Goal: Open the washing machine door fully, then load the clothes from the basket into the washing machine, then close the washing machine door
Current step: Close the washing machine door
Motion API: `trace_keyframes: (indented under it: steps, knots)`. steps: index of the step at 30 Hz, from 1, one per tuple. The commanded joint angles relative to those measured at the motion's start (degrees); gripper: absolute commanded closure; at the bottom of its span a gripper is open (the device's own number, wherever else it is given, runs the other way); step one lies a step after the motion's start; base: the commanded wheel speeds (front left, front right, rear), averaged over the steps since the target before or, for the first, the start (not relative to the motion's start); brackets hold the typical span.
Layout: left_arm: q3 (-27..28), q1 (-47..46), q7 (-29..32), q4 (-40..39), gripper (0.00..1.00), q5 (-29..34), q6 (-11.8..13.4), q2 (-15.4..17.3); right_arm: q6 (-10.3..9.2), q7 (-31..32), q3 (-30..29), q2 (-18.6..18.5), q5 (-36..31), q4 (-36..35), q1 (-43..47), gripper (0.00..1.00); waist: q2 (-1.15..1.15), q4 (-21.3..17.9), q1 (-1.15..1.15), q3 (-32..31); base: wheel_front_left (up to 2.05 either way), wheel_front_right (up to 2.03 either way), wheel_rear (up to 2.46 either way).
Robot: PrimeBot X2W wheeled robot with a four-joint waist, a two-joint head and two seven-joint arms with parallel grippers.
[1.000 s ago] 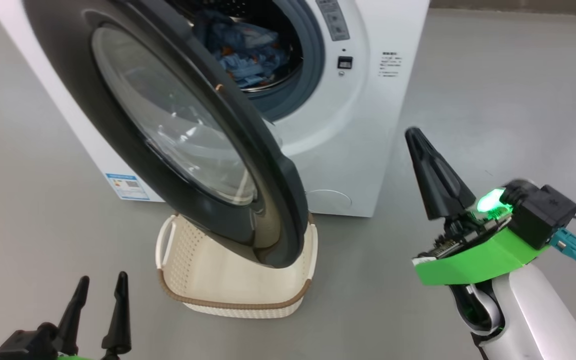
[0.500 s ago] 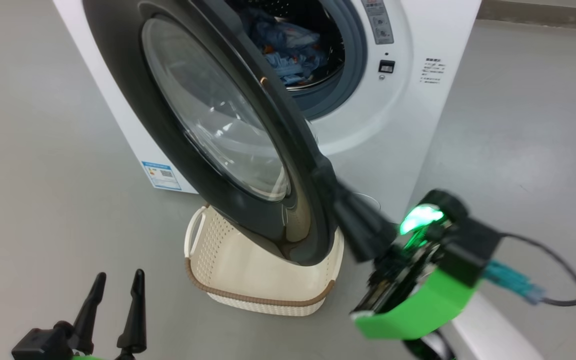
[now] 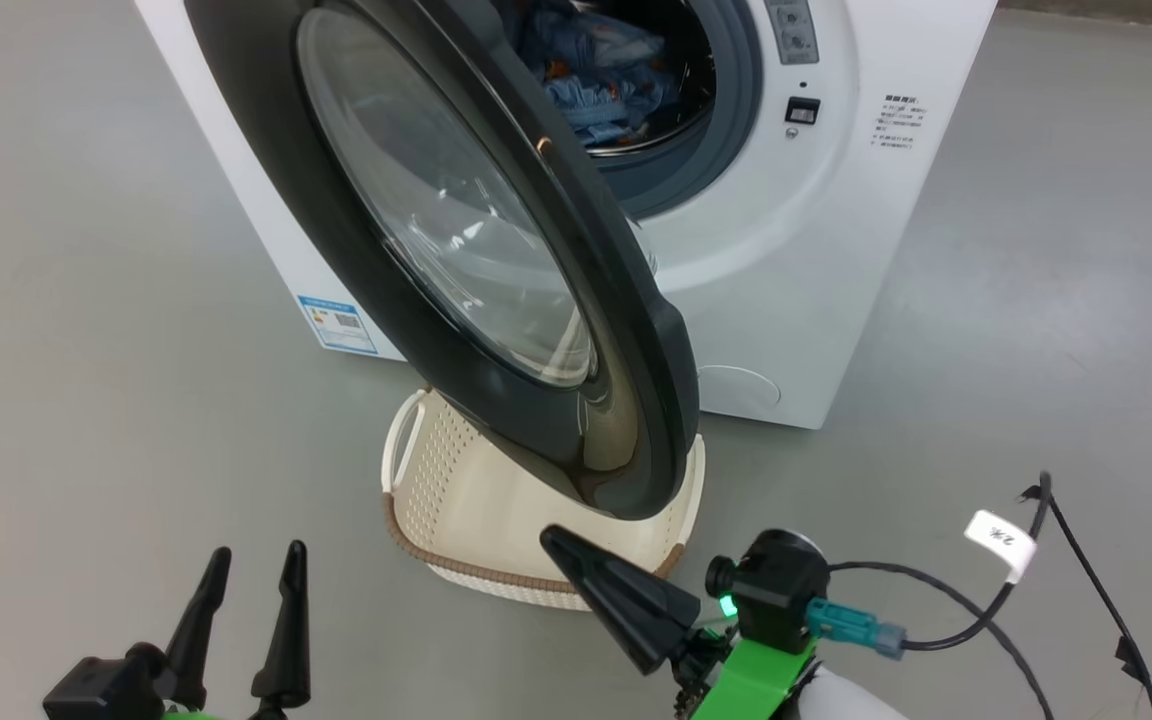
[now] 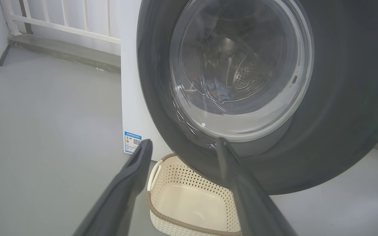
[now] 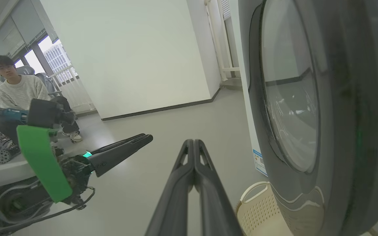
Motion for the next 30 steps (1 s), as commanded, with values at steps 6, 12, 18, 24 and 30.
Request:
trace_keyframes:
  steps: [6, 12, 18, 24, 30]
  knots:
    - [2.02, -2.89, -0.37, -0.86, 0.0, -0.26, -0.09, 0.55, 0.16, -0.27, -0.13, 1.25, 0.91, 3.87, -1.08, 1.0, 0.0, -0.03, 0.0, 1.37, 0.0, 0.0, 0.0]
    - [1.88, -3.83, -0.37, -0.65, 0.0, -0.57, -0.09, 0.62, 0.16, -0.27, -2.85, 1.79, 0.57, 6.42, -2.7, 1.0, 0.0, 0.07, 0.0, 2.55, 0.0, 0.0, 0.0]
    - [1.74, -4.81, -0.37, -0.67, 0.0, -0.79, -0.09, 0.82, 0.16, -0.27, -5.43, 2.18, 0.02, 7.37, -3.97, 1.0, 0.0, 0.15, 0.0, 3.77, 0.0, 0.0, 0.0]
    - [1.69, -5.74, -0.37, -0.94, 0.0, -0.98, -0.09, 1.02, 0.16, -0.27, -7.61, 2.44, -0.49, 7.89, -5.32, 1.0, 0.0, 0.11, 0.0, 5.26, 0.0, 0.0, 0.0]
    - [1.32, -6.95, -0.37, -1.27, 0.0, -0.99, -0.09, 1.03, 0.16, -0.27, -10.01, 2.63, -1.05, 8.16, -7.06, 1.0, 0.0, 0.13, 0.0, 7.22, 0.0, 0.0, 0.0]
